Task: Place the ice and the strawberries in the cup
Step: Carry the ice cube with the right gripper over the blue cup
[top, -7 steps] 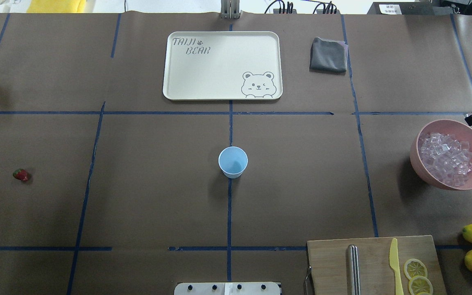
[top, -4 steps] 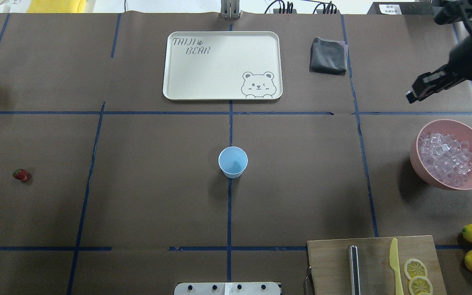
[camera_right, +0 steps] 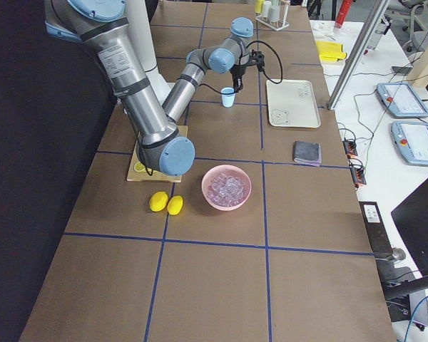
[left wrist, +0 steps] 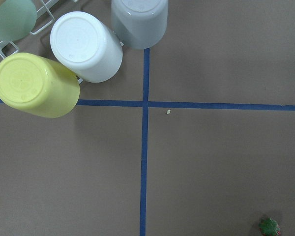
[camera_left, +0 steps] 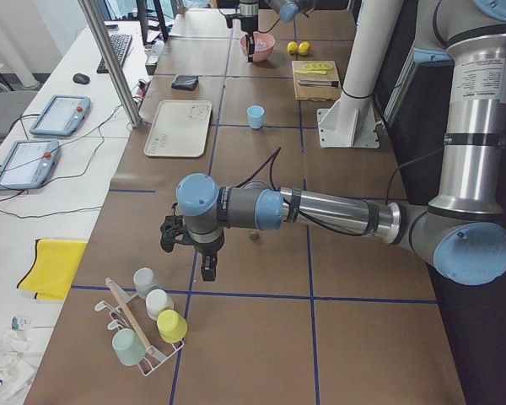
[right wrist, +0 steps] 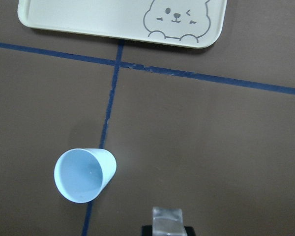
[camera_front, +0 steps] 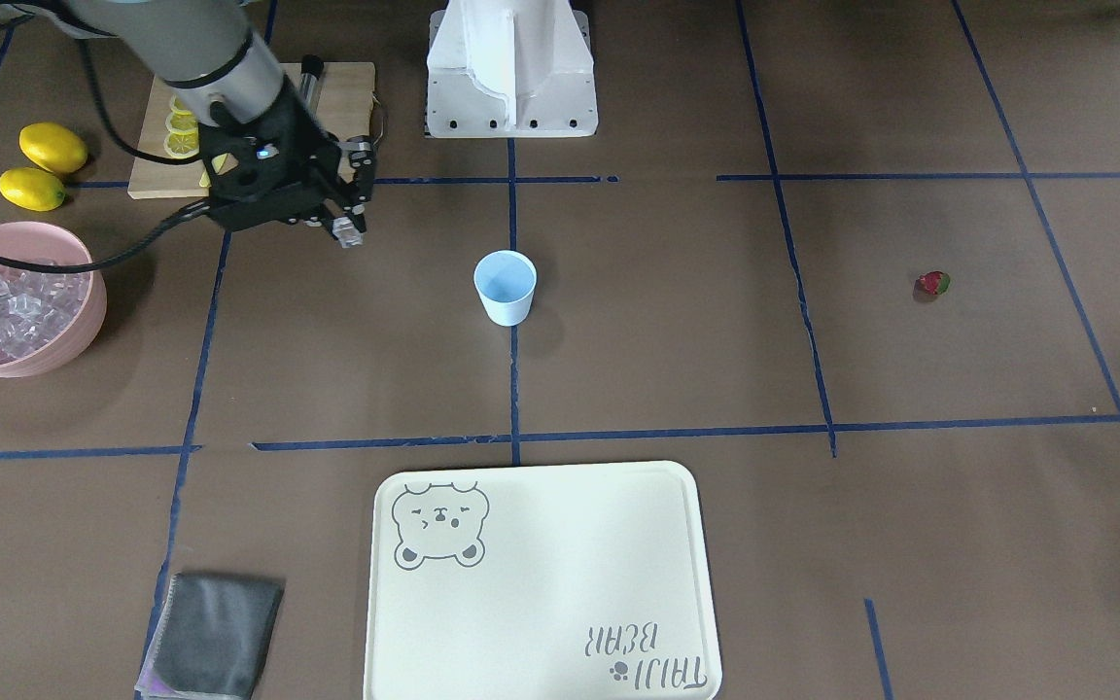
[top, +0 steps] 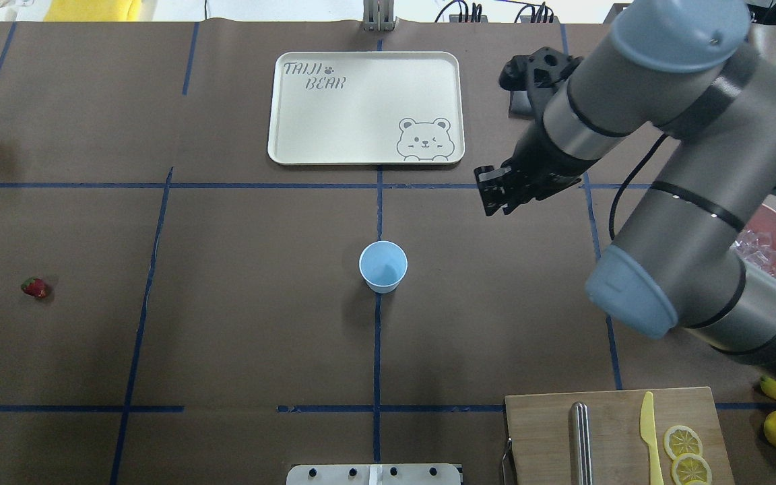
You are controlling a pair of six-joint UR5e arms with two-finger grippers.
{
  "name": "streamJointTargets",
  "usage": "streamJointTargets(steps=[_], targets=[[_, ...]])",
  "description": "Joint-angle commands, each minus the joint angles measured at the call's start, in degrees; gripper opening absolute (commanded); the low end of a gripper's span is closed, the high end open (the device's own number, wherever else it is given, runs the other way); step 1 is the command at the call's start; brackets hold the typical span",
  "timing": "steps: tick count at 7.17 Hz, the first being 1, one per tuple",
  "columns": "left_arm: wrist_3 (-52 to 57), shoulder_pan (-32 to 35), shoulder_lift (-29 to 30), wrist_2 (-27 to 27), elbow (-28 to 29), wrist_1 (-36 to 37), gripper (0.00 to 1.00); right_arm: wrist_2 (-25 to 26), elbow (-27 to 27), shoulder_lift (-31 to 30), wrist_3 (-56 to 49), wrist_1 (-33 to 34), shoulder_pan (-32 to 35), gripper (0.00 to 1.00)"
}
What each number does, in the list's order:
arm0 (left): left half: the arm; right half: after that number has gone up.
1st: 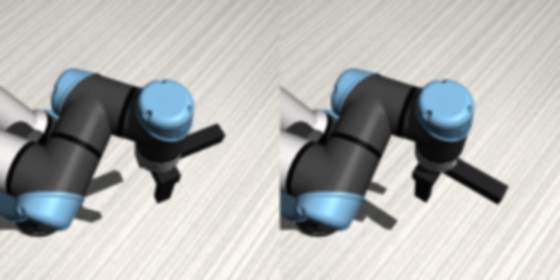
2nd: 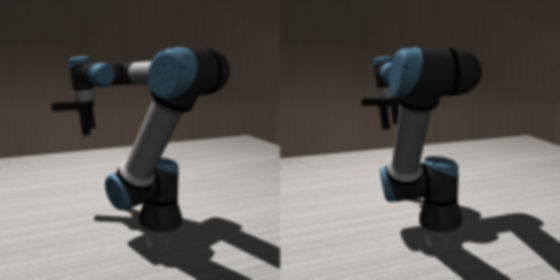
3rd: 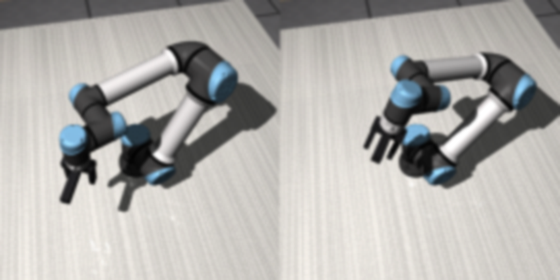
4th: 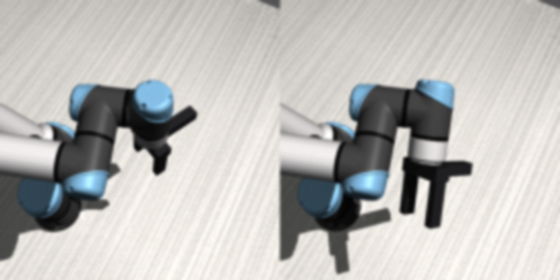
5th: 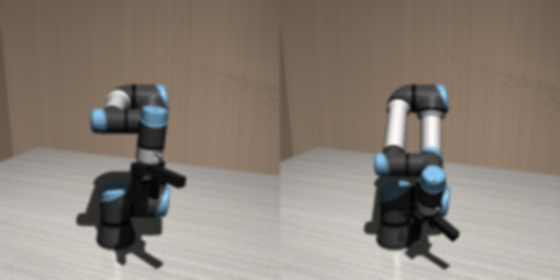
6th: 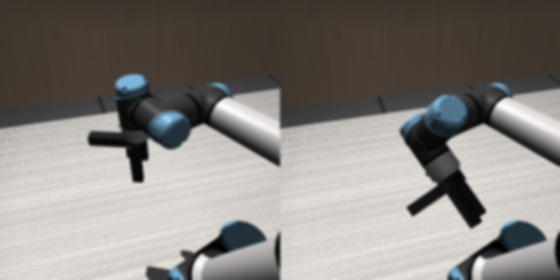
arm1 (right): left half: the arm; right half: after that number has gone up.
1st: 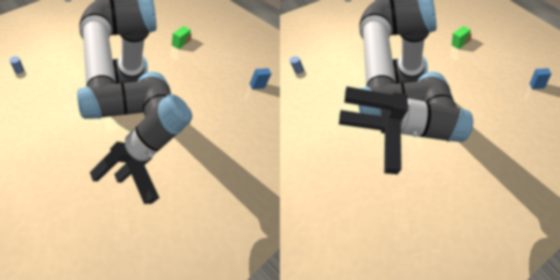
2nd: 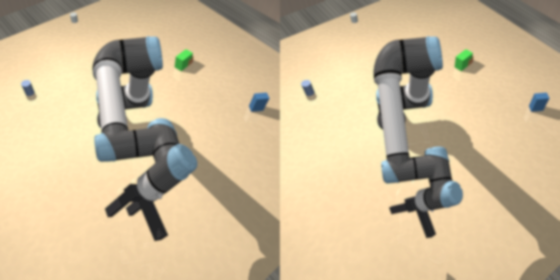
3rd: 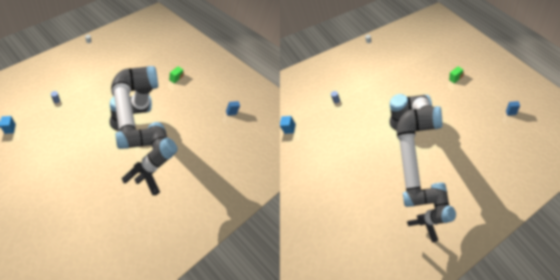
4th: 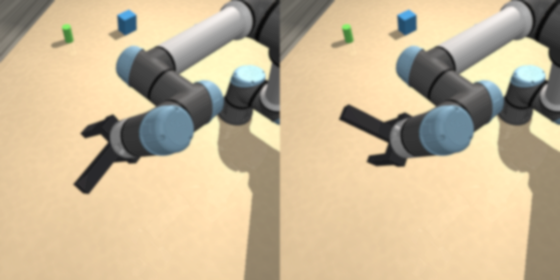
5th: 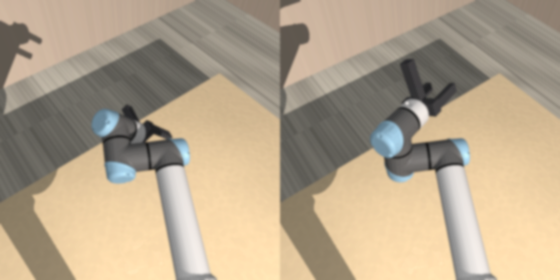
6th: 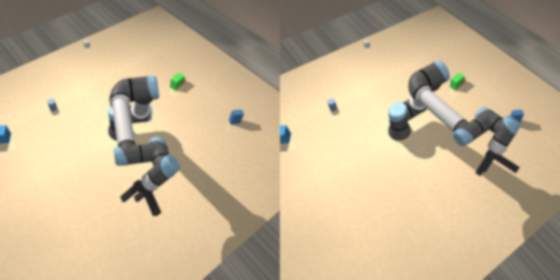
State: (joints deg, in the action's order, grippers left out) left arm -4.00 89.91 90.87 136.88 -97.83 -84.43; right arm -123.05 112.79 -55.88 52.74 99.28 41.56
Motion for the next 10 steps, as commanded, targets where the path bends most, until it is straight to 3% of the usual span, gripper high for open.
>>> streamJointTargets(steps=[1,3,6,7,8,9,10], targets=[[-0.57,-0.26,0.44,-0.91,0.01,-0.04,1.0,6.3,-8.5,8.21,4.55,-0.14,-7.17,0.0],[-0.66,-0.26,0.97,-1.0,0.19,0.05,1.0,10.26,-14.51,10.0,5.0,-3.21,-10.87,0.0],[-0.66,-0.26,1.06,-0.91,0.19,0.05,1.0,10.46,-15.32,10.27,5.0,-3.22,-11.67,0.0],[-0.66,-0.26,0.97,-0.82,0.19,0.05,1.0,10.55,-15.32,10.44,5.09,-3.22,-12.11,0.08],[-0.66,-0.26,0.97,-0.82,0.19,0.05,1.0,10.55,-15.49,10.97,5.44,-3.39,-12.12,0.41],[-0.66,-0.26,0.97,-0.82,0.28,0.05,1.0,10.55,-15.49,10.97,6.4,-4.0,-12.03,0.8],[-0.66,-0.26,0.97,-0.82,0.28,0.05,1.0,10.55,-15.67,10.8,6.58,-5.49,-12.03,0.94]])
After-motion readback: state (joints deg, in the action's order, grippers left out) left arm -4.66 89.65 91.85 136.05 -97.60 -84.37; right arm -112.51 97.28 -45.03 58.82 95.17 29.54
